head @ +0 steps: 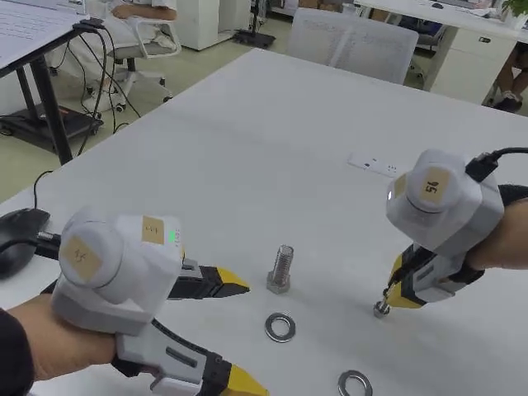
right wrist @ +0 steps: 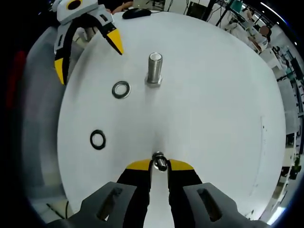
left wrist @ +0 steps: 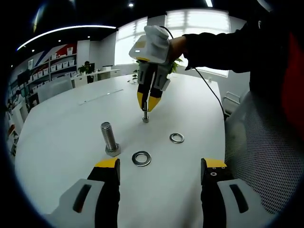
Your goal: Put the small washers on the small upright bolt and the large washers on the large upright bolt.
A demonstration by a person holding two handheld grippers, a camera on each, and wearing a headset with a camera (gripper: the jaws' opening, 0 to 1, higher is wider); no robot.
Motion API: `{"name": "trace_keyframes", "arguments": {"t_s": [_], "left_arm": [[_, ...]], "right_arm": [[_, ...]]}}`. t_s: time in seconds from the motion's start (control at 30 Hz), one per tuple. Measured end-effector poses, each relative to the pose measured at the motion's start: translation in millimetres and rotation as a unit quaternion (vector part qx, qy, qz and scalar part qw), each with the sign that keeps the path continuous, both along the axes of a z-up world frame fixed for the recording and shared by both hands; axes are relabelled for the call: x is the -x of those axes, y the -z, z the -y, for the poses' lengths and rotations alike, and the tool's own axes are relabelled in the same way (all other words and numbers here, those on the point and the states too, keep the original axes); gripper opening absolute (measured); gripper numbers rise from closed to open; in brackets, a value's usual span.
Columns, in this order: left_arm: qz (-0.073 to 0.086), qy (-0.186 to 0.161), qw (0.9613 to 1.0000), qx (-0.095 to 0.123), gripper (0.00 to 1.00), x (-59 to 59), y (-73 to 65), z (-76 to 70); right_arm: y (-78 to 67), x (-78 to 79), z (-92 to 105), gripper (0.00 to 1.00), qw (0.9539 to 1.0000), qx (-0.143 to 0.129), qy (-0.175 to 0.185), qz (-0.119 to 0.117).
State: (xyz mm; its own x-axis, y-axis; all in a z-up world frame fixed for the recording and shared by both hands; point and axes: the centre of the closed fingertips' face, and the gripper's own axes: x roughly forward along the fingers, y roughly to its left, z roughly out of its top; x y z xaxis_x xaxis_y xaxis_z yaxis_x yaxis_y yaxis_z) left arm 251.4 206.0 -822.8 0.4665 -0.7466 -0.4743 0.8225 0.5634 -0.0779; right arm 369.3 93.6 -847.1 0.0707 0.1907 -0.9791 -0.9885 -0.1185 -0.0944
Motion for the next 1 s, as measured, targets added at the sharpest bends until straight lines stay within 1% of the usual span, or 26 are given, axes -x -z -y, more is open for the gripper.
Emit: {"name": "trace_keyframes", "arguments": {"t_s": [0.23, 0.33, 0.67, 1.0], "left_arm": [[-0.002, -0.001, 1.0, 0.0, 0.69, 0.1, 1.1, 0.2], [-0.003, -0.002, 1.0, 0.0, 0.68, -0.2, 1.5, -0.2], [-0.004, -0.004, 1.0, 0.0, 0.68, -1.0, 2.1, -0.5], [-0.006, -0.004, 1.0, -0.001, 0.68, -0.9, 2.7, 0.8]], "right_arm": [[11.6, -2.4, 1.0, 0.14, 0.9999, 0.003, 0.002, -0.01], [14.1, -2.3, 1.3, 0.14, 0.9999, 0.003, 0.002, -0.013], [19.6, -1.9, 2.3, 0.15, 0.9998, 0.007, 0.002, -0.017], [18.2, -0.3, 2.7, 0.16, 0.9998, 0.004, 0.005, -0.02]]}}
